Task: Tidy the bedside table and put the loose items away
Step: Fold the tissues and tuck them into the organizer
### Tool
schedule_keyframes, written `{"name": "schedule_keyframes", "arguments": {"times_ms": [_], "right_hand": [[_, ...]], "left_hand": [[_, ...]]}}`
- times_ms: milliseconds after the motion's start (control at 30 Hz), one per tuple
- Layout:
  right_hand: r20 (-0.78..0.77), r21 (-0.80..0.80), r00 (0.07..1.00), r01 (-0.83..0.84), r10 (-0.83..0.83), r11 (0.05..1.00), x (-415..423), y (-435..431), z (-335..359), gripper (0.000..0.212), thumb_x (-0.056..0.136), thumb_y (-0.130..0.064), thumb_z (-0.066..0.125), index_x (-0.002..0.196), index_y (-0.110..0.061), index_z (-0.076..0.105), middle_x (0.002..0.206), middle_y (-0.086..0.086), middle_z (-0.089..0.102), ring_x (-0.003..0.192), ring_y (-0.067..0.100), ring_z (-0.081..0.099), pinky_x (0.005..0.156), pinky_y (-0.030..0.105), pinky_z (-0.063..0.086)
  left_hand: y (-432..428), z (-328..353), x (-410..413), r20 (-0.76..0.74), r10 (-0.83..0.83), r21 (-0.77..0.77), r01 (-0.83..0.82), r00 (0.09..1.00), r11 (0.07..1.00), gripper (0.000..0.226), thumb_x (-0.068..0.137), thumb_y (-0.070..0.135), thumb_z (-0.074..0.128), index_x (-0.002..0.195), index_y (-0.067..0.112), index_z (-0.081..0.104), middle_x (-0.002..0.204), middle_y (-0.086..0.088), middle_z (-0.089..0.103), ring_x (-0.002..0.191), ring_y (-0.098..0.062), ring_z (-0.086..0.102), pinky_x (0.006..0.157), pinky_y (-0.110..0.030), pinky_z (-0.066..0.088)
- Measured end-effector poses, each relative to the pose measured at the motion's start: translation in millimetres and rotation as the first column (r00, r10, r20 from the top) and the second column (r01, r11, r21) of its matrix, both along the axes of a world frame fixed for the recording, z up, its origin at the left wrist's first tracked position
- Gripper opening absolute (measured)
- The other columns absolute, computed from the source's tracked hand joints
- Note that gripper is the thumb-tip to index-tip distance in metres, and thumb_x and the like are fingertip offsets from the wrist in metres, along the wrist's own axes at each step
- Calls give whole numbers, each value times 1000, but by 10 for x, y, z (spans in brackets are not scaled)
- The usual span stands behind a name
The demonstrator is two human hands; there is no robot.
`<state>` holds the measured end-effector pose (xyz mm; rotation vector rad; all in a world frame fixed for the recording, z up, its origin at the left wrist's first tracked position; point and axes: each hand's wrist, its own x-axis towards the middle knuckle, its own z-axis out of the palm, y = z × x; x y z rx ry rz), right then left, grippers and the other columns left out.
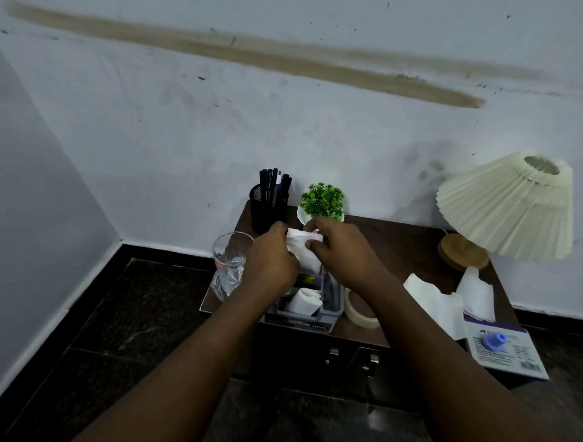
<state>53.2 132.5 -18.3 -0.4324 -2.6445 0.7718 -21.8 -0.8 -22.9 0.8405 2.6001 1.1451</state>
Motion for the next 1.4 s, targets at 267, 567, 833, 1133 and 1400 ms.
{"name": "schedule_keyframes", "arguments": {"times_ms": [267, 567, 833, 1133, 1400], "right_hand": [[59, -28, 996, 69, -67, 997, 24, 29, -15, 22, 89, -27, 69, 110, -20, 67, 86, -5, 66, 83, 17, 64, 66, 28, 38], [331, 249, 859, 320, -391, 914, 912, 917, 119, 9, 94, -10, 54, 91, -10, 63, 89, 6, 64, 84, 24, 58, 70, 28, 36], [557, 368, 699, 277, -449, 888, 1530, 1154, -184, 17, 97, -26, 59, 107, -14, 66, 111, 6, 67, 109, 30, 61, 90, 34, 47], [635, 244, 694, 236, -339, 941, 1516, 976, -361, 45, 87, -39, 76, 123, -17, 61, 119, 3, 69, 109, 19, 64, 98, 29, 46], [694, 186, 606, 370, -389, 910, 1371, 978, -366, 31, 100, -16, 58, 130, -10, 58, 132, 11, 63, 123, 27, 60, 107, 38, 46]], "left_hand": [[7, 0, 1, -38, 0, -28, -1, 999, 1000, 41, 82, 4, 60, 122, 11, 58, 113, -14, 68, 104, -34, 64, 81, -40, 52], [81, 38, 108, -116, 23, 49, -17, 993, 999, 59, 80, 7, 61, 137, 15, 48, 128, -15, 48, 108, -37, 56, 83, -37, 42], [409, 137, 479, -56, -168, 193, 175, 984, 965, 32, 82, 3, 60, 111, 16, 68, 90, 1, 66, 82, -16, 62, 71, -29, 48], [747, 88, 880, -152, -428, 212, 453, 891, 866, 30, 85, 6, 59, 109, 20, 71, 102, 7, 70, 86, -10, 65, 83, -35, 55], [765, -51, 832, -50, -440, 176, 441, 897, 880, 15, 91, 12, 65, 99, 22, 73, 98, 13, 75, 86, -5, 69, 81, -31, 57]]}}
